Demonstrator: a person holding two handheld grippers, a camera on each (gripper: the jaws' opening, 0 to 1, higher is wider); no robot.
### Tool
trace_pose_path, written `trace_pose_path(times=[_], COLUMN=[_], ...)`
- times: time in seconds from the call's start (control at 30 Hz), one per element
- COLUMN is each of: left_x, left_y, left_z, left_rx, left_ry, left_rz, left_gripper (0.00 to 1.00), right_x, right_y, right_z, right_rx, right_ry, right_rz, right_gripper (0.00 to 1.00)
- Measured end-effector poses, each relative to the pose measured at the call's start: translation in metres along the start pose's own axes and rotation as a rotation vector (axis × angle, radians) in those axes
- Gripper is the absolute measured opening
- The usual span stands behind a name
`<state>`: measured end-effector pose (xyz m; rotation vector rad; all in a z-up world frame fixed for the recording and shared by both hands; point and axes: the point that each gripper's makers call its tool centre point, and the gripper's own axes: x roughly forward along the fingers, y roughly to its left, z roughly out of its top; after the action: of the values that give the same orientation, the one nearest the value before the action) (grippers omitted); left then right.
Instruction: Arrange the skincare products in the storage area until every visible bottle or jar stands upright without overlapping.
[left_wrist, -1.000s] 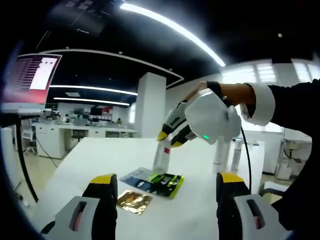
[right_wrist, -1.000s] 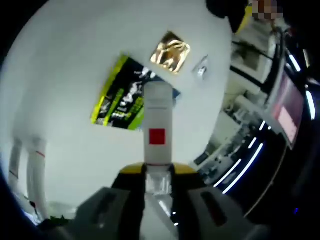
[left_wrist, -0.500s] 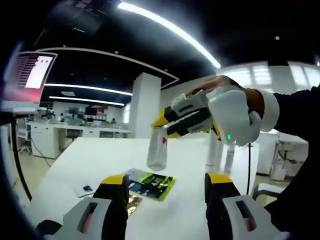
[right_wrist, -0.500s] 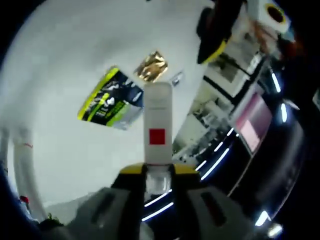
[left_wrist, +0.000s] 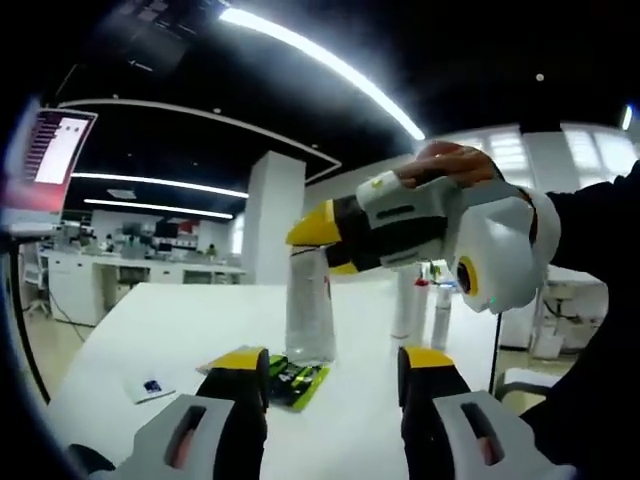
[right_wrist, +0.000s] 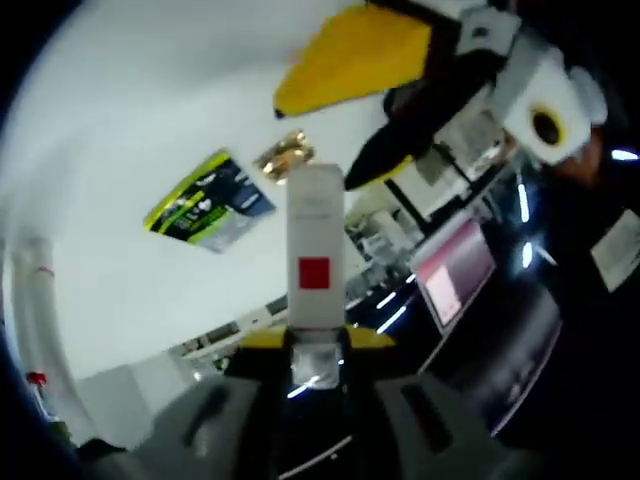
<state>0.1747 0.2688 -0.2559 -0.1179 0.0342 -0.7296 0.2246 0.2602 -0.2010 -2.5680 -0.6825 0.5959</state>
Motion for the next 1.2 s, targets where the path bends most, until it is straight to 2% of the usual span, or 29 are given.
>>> trace_pose_path(times=[0.53, 0.7, 0.8, 0.9, 1.07, 1.13, 1.17, 1.2], left_x=[0.002, 0.003, 0.003, 0.003, 0.004, 0.004, 0.004, 0.004], left_y=[-0.01, -0.015, -0.017, -0.021, -0.026, -0.028, -0.028, -0.03], left_z=[0.003, 0.005, 0.009, 0.012, 0.014, 0.014, 0.014, 0.014], left_rx=[0.038, 0.064, 0.074, 0.052, 0.038, 0.037, 0.037, 0.041], left_ry=[-0.015, -0.023, -0.051, -0.078, -0.085, -0.084, -0.084, -0.088], left_rz=[-0.035, -0.06, -0.063, -0.083, -0.1, -0.104, -0.107, -0.114], left_gripper=[0.37, 0.28, 0.26, 0.25, 0.24, 0.24, 0.24, 0.24], right_x=[-0.017, -0.03, -0.036, -0.042, -0.046, -0.044, -0.042, -0.04], right_y=[-0.014, -0.027, -0.028, -0.027, -0.024, -0.02, -0.014, -0.01], right_z=[0.021, 0.032, 0.032, 0.031, 0.031, 0.032, 0.034, 0.035], right_rx=[-0.07, 0.0, 0.011, 0.023, 0.067, 0.136, 0.227, 0.28], right_ry=[-0.045, -0.089, -0.088, -0.089, -0.093, -0.114, -0.142, -0.154], right_rz=[-0.134, -0.182, -0.187, -0.197, -0.206, -0.201, -0.198, -0.197], right_gripper=[0.18, 0.18, 0.18, 0.18, 0.18, 0.19, 0.2, 0.2])
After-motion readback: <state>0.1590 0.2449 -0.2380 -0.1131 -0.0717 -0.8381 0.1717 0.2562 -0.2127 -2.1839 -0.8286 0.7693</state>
